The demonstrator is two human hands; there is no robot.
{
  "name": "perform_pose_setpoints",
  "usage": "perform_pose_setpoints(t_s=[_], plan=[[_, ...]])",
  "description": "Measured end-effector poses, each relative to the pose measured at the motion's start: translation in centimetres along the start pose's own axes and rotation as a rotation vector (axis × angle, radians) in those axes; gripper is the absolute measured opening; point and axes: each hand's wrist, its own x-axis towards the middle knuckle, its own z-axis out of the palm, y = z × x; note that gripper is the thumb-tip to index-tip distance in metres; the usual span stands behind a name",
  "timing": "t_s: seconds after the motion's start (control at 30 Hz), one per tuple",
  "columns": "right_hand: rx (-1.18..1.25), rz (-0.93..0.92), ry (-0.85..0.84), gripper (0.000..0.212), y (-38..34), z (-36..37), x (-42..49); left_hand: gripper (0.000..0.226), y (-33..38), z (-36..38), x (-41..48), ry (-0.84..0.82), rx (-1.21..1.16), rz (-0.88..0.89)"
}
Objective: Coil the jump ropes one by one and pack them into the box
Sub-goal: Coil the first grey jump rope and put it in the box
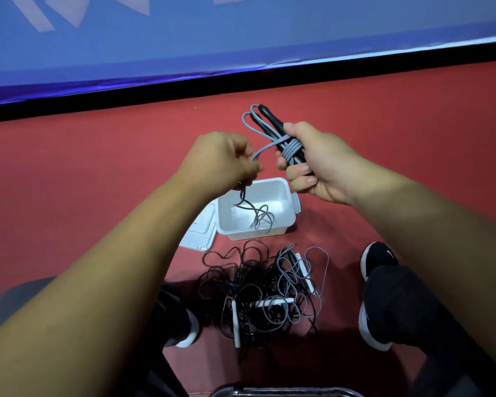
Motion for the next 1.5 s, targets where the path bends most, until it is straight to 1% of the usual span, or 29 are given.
perform_pose_setpoints(t_s=[0.07, 0.13, 0.17, 0.2, 0.27, 0.37, 0.47, 0.53, 0.67, 0.73, 0.77, 0.83, 0.9, 0.93, 1.0, 1.07, 1.17, 1.23, 1.3, 1.33, 1.5], plan=[[0.026, 0.024, -0.029, 0.034, 0.2, 0.1, 0.0, 0.008, 0.0, 0.4, 0.0, 0.089, 0.094, 0.060], [0.058, 0.031, -0.048, 0.034, 0.3, 0.2, 0.0, 0.017, 0.1, 0.8, -0.1, 0.128, 0.098, 0.087], [0.074, 0.027, -0.046, 0.034, 0.2, 0.3, 0.0, 0.021, 0.2, 0.9, -0.1, 0.122, 0.077, 0.094], [0.089, 0.019, -0.033, 0.033, 0.1, 0.2, 0.1, 0.021, 0.2, 1.0, 0.0, 0.098, 0.038, 0.097], [0.097, 0.004, 0.016, 0.030, 0.0, 0.0, 0.4, 0.013, 0.2, 0.7, 0.1, 0.004, -0.097, 0.075], [0.071, -0.006, 0.066, 0.025, -0.2, -0.5, 0.6, 0.019, 0.0, -0.1, 0.0, -0.140, -0.309, 0.046], [0.045, -0.007, 0.048, 0.024, -0.2, -0.6, 0.4, 0.013, -0.1, -0.6, -0.3, -0.179, -0.425, 0.027], [0.040, 0.000, 0.023, 0.024, -0.2, -0.5, 0.3, 0.014, -0.1, -0.8, -0.2, -0.161, -0.386, -0.006], [0.016, -0.012, -0.016, 0.025, 0.0, 0.0, 0.0, 0.006, -0.2, -0.1, -0.3, -0.144, -0.068, 0.038], [-0.010, -0.020, -0.031, 0.026, 0.3, 0.3, -0.1, 0.013, 0.1, 0.6, -0.6, -0.126, 0.036, 0.031], [-0.025, -0.027, -0.034, 0.026, 0.4, 0.4, -0.1, 0.017, 0.3, 0.8, -0.7, -0.115, 0.030, 0.015], [-0.046, -0.036, -0.023, 0.029, 0.5, 0.3, 0.0, 0.019, 0.5, 1.0, -0.5, -0.091, -0.116, -0.053], [-0.052, -0.039, 0.004, 0.031, 0.5, -0.2, 0.3, 0.016, 0.5, 0.8, -0.1, -0.104, -0.361, -0.112], [-0.053, -0.038, 0.020, 0.031, 0.4, -0.4, 0.5, 0.016, 0.5, 0.7, 0.1, -0.122, -0.467, -0.114], [-0.057, -0.038, 0.043, 0.031, 0.4, -0.7, 0.7, 0.020, 0.2, 0.5, 0.4, -0.155, -0.548, -0.084], [-0.049, -0.035, 0.050, 0.030, 0.5, -0.9, 0.7, 0.024, -0.1, 0.4, 0.4, -0.158, -0.488, -0.032], [-0.001, -0.036, 0.050, 0.026, 0.2, -0.8, 0.6, 0.019, -0.6, 0.1, 0.4, -0.175, -0.274, 0.060], [0.008, -0.052, 0.034, 0.030, 0.0, -0.7, 0.3, 0.015, -0.8, 0.0, 0.4, -0.198, -0.148, 0.093], [-0.024, -0.067, 0.006, 0.039, 0.1, -0.5, 0.0, 0.013, -1.0, 0.1, 0.5, -0.209, -0.055, 0.098], [-0.040, -0.075, -0.006, 0.040, 0.2, -0.3, -0.1, 0.013, -1.1, 0.1, 0.5, -0.213, -0.016, 0.094], [-0.026, -0.075, -0.023, 0.020, 0.3, 0.0, -0.7, 0.016, -1.4, 0.2, 0.7, -0.199, 0.093, 0.063]])
